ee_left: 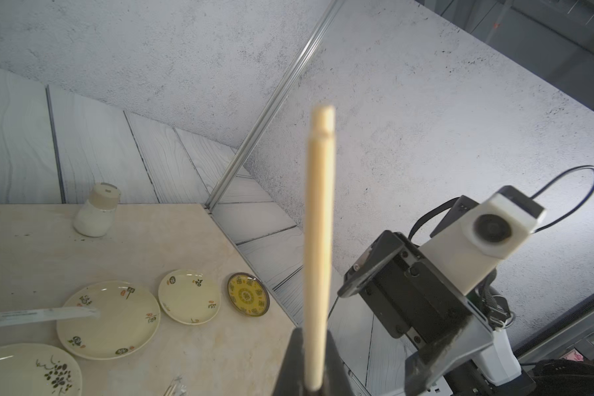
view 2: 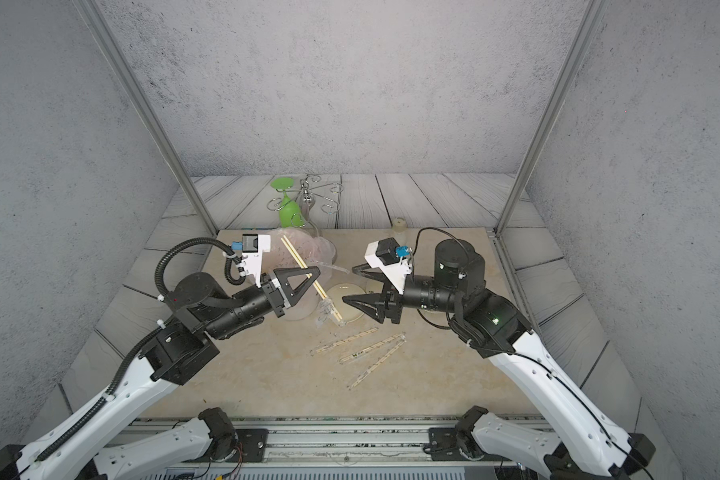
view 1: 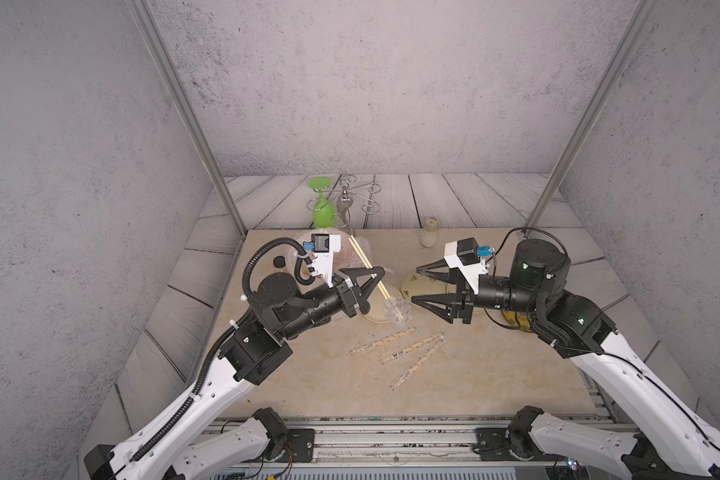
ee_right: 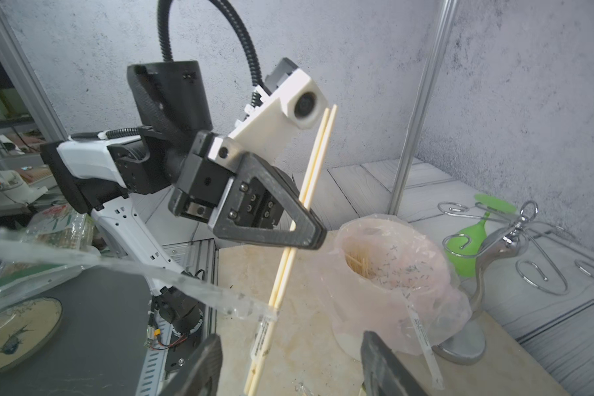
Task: Remove the packaging of disposable chopsticks
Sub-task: Remove the packet bag from the disposable chopsticks.
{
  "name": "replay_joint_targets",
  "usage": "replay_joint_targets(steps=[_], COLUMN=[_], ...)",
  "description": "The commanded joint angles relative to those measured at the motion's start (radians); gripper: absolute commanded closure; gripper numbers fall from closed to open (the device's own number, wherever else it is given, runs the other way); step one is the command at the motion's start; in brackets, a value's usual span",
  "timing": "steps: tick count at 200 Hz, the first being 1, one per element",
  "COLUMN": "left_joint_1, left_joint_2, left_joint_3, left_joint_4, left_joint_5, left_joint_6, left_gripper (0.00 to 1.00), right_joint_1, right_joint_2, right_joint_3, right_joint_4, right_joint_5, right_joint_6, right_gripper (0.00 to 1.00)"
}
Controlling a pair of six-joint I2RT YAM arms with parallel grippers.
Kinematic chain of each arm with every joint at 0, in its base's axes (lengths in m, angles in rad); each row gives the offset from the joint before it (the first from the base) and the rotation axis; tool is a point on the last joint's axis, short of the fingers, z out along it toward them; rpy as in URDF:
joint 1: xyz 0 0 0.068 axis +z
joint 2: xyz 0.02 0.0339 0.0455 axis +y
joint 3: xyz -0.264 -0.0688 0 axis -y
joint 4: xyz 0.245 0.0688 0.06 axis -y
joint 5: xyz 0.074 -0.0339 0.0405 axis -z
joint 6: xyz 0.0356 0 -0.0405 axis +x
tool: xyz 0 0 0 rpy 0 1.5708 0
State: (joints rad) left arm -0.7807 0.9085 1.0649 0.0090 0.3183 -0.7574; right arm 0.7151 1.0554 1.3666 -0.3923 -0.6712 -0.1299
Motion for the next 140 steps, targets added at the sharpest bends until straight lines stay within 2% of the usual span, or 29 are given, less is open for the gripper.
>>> replay_joint_targets(steps=[1,33,46,80,122,140], left_joint_1=[0.006,0.006,0.007,0.006,0.008,0.009], left_joint_2=[-0.001,0.001,0.0,-0.007,-0.054,-0.109], left_joint_3=[0.053,0.069,0.069,0.062,0.064,0.068], left_joint_4=[-0.045,-0.075,-0.078,-0.086,-0.137,-0.186], left_joint_5=[0.014,0.029,0.042,0.059,0.006,-0.091], left_joint_6=[-0.016,-0.022,-0.023,-0.015,0.029,0.067], left_gripper=[1.0,1.0,1.0,1.0,1.0,1.0], right_joint_1=[0.047,0.126,0.15,0.196,0.203,0.205], right_joint_2=[0.023,0.05,0.057,0.073,0.079,0.069], right_joint_3=[0.019,0.025,0.025,0.027,0.037,0.024], right_joint_4=[-0.023,-0.032,-0.017,0.019,0.0,-0.003], right_joint_5=[0.002,0.028,0.041,0.081,0.087,0.098], right_joint_6=[-0.168,-0.246,-0.247,-0.241,-0.25,-0.265], right_gripper=[0.33,0.31,0.34,0.54,1.0,1.0])
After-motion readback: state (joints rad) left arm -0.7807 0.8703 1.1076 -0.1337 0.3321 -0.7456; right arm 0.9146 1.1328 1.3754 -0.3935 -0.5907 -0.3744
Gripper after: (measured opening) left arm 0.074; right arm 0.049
